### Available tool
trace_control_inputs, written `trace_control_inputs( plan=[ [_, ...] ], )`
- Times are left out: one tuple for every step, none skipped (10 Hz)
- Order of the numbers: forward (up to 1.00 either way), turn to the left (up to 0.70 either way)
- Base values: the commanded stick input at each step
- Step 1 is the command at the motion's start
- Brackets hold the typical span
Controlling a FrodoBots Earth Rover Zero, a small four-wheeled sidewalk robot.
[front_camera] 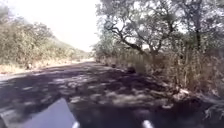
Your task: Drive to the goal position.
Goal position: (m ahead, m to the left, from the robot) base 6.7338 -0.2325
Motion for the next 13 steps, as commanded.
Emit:
trace_control_inputs(
  plan=[
    [0.50,0.00],
    [0.50,0.00],
    [0.50,0.00],
    [0.50,0.00],
    [0.50,0.00],
    [0.50,0.00],
    [0.50,0.00],
    [0.50,0.00],
    [0.50,0.00],
    [0.50,0.00],
    [0.50,0.00],
    [0.50,0.00],
    [0.50,0.00]
  ],
)
